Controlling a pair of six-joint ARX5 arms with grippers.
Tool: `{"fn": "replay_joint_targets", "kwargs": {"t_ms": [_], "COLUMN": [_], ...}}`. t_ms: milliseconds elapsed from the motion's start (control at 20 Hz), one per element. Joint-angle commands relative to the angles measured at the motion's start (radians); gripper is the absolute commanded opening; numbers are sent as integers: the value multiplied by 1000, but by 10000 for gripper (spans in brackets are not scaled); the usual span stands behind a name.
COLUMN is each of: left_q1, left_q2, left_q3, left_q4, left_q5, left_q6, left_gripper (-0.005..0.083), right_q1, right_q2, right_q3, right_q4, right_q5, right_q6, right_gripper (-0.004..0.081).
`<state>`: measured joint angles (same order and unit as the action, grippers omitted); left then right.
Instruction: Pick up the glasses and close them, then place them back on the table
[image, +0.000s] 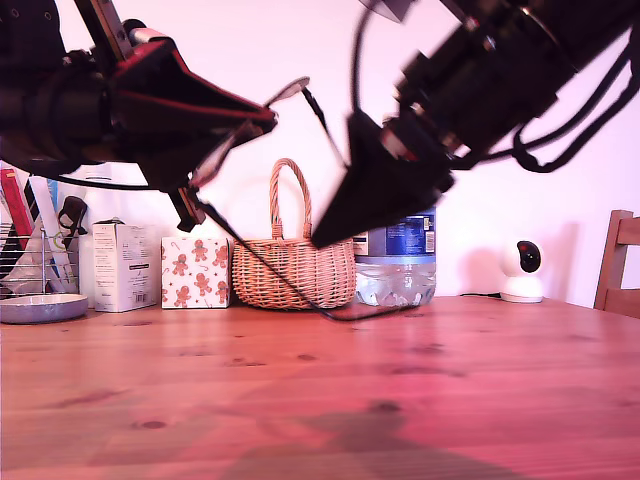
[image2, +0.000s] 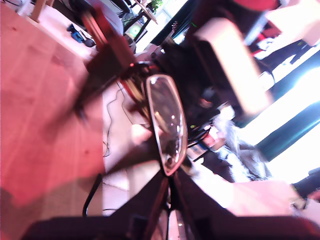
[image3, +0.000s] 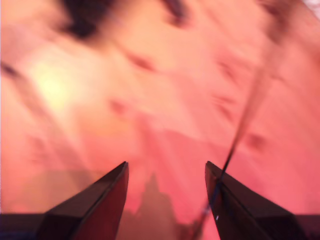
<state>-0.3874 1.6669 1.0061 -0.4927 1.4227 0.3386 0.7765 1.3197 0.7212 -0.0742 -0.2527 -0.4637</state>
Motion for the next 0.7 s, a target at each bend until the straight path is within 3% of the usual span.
{"fn": "replay_joint_targets", "kwargs": {"t_ms": [0, 150, 300, 450, 650], "left_q1": [2, 10, 26, 42, 61], "left_q2": [8, 9, 9, 9, 9], "left_q3": [8, 8, 8, 8, 8], "left_q4": [20, 29, 24, 23, 26], "left_q5": [-6, -19, -20, -63, -43], "left_q6": [0, -1, -2, -2, -32], "left_gripper": [-21, -21, -21, -21, -21], "right_q1": [26, 63, 66, 41, 41], "right_q2": [-2, -3, -3, -3, -3], "right_q3": [1, 1, 15, 61, 94], "right_q4": [4, 1, -11, -113, -228], "right_q5": [-29, -76, -37, -22, 0], "right_q6": [34, 77, 74, 70, 61], "right_gripper": [441, 441, 441, 441, 442]}}
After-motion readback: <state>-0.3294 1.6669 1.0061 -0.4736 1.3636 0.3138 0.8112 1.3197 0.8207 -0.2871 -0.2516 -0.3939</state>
